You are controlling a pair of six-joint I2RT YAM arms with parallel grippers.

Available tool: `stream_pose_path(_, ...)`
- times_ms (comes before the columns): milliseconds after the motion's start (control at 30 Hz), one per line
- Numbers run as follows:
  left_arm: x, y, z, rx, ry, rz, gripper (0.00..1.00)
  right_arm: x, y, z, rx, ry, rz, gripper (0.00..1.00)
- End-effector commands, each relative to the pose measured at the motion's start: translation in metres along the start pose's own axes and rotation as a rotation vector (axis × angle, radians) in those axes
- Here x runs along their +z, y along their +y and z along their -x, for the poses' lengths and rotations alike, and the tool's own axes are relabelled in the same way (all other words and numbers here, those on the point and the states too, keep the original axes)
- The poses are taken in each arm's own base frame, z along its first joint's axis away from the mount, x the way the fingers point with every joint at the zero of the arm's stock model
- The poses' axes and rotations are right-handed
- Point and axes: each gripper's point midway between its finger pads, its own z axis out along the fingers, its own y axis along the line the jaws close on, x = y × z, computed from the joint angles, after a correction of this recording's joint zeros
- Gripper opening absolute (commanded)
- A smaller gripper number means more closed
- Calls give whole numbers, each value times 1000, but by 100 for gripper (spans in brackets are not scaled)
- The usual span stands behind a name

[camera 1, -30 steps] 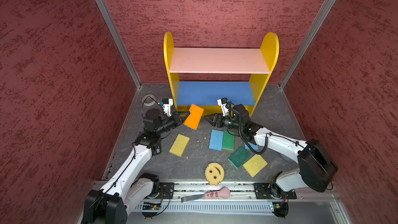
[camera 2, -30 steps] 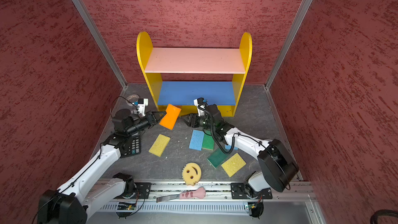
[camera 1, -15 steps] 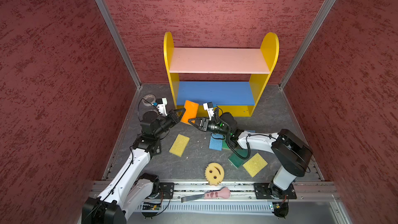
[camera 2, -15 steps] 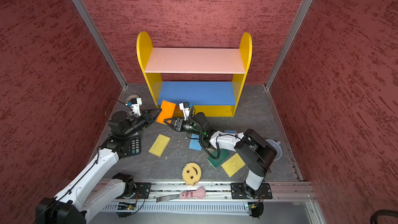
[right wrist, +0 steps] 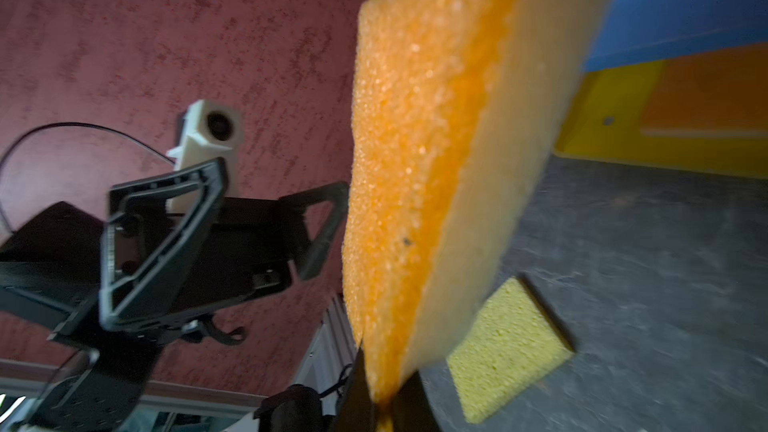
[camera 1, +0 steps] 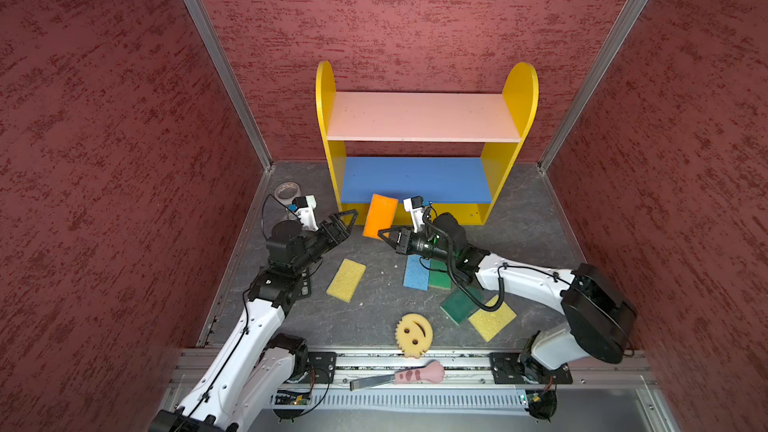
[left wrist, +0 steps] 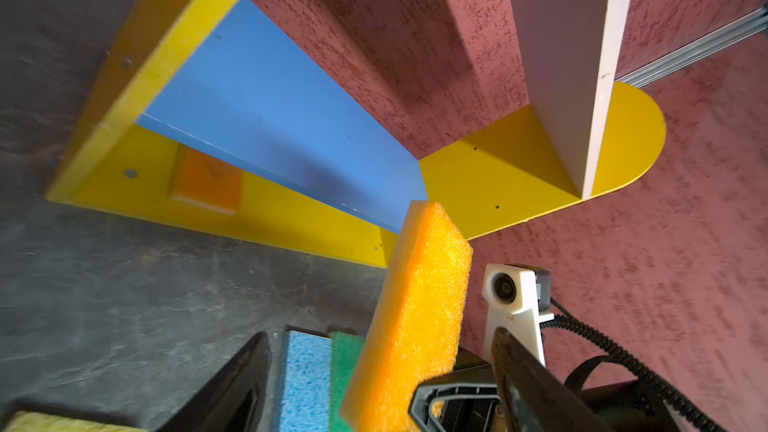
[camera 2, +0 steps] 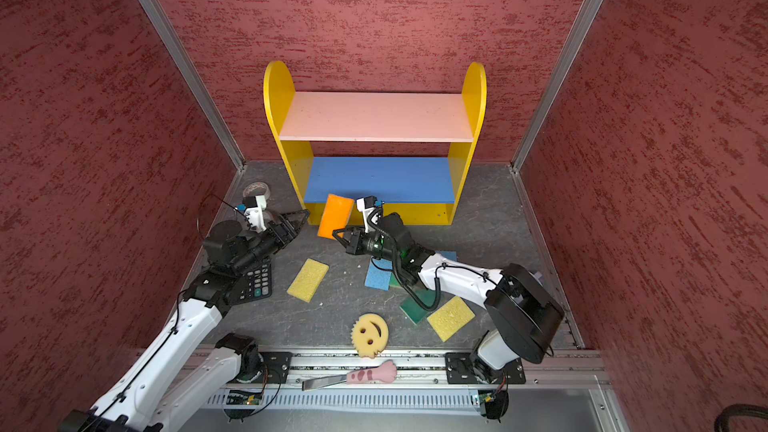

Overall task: Place and organize the cleaning sponges onto the shelf
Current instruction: 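Lower the held orange sponge upright beside the first one at the shelf base, then open the right gripper and leave the orange sponge standing at the shelf base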

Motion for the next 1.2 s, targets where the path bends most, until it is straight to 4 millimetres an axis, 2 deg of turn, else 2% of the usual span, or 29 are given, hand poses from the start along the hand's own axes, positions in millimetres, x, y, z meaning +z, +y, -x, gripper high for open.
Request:
stream_pose_path(0, -18, 9, 13, 83, -61, 114, 85, -10, -51, -18, -101, 145, -230, 0)
stream_pose_path(133, -25, 13, 14, 85, -75, 144, 87, -12, -91, -36, -183, 289, -385, 0)
stream_pose_path(233, -24, 19, 10, 74, -60, 163, 87, -9, -109, -37, -240, 299, -434, 0)
stream_pose_path(500, -19, 25, 2, 40, -22, 167, 87, 7, -159, -19, -308, 233, -521, 0)
stream_pose_path(800, -20, 32, -2, 22, -24, 181, 90, 2, -205, 13, -344, 100, -685, 0)
stream_pose_path(1067, -16, 33, -5, 4, -1, 185, 97, 2, -242, 18, -345, 121, -769, 0)
stream_pose_path(1100, -16, 33, -5, -1, -1, 185, 99, 2, -246, 19, -345, 125, -781, 1)
stream_pose_path(1167, -15, 32, -5, -4, -1, 179, 99, 2, -251, 22, -345, 121, -801, 18)
